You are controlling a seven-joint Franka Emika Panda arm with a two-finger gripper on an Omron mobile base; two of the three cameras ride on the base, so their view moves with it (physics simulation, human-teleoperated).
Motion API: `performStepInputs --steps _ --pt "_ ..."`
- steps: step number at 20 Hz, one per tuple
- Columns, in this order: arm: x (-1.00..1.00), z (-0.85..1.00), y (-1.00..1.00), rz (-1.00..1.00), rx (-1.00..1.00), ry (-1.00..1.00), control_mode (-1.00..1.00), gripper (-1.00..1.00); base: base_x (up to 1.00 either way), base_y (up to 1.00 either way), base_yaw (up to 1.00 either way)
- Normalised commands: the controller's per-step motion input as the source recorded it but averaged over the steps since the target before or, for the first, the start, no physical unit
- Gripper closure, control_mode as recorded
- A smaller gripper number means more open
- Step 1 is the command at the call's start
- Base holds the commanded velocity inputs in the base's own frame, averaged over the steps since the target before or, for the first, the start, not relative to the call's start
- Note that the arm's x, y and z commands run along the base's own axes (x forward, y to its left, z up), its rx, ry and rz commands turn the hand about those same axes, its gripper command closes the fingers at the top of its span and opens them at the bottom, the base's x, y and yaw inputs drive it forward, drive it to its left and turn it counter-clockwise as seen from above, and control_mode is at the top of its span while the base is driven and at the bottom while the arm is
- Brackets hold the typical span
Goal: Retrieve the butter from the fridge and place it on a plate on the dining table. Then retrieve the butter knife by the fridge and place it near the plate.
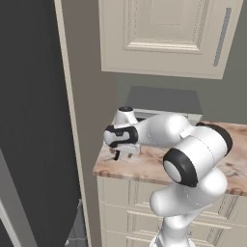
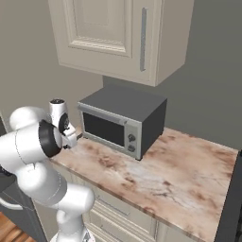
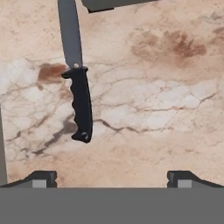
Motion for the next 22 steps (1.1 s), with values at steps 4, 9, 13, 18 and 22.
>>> performStepInputs --steps 4,9,13,18,22 --pt "0.02 -0.19 0.0 0.0 -0.02 0.0 -1.0 -1.0 0.0 0.0 0.0" --pt "0.11 -0.05 0.0 -0.01 -0.06 0.01 -1.0 -1.0 0.0 0.0 0.0" --pt "0.21 -0.24 0.0 -0.02 -0.08 0.03 -1.0 -1.0 0.0 0.0 0.0" --pt "0.2 -0.06 0.0 0.0 -0.01 0.0 -1.0 -1.0 0.0 0.0 0.0" --pt "0.1 0.0 0.0 0.0 0.0 0.0 -1.0 -1.0 0.0 0.0 0.0"
